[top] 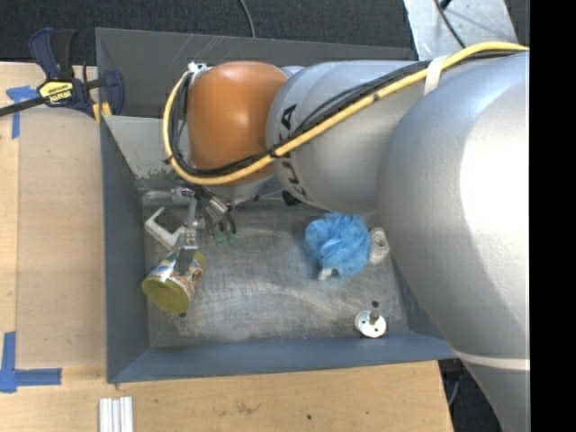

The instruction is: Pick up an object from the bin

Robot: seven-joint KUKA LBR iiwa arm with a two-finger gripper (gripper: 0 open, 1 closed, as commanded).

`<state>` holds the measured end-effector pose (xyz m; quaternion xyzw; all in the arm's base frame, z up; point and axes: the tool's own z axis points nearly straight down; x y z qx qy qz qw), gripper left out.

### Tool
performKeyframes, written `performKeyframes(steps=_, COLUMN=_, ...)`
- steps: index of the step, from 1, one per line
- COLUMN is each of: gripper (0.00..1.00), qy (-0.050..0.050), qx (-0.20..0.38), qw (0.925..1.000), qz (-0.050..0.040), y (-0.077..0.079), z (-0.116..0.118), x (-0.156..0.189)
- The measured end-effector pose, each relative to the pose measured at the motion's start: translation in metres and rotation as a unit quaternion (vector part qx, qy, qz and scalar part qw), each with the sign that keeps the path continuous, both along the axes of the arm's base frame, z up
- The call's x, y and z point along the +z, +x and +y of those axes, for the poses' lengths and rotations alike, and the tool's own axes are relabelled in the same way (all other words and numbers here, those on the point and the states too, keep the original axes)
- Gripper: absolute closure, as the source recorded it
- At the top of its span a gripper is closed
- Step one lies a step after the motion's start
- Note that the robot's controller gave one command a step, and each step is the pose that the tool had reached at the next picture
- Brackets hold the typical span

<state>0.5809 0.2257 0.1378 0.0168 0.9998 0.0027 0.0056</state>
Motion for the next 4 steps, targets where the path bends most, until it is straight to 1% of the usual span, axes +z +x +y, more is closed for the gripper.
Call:
performKeyframes(steps=1, gripper=0.0, qy=-0.001, qx=-0.071, qw=0.9975, qz=0.0025, y=0.037, z=0.02, x=-0.009)
performKeyframes(steps=2, gripper=0.0, qy=-0.003, qx=0.006, qw=1.0, qz=0.005, y=0.042, z=0.018, x=-0.069)
performKeyframes(steps=3, gripper=1.0, qy=0.001, qx=-0.148, qw=0.989, qz=0.0022, y=0.031, z=0.02, x=-0.064)
performKeyframes(steps=4, gripper=1.0, qy=0.001, qx=-0.148, qw=0.989, qz=0.0023, y=0.032, z=0.02, x=-0.064)
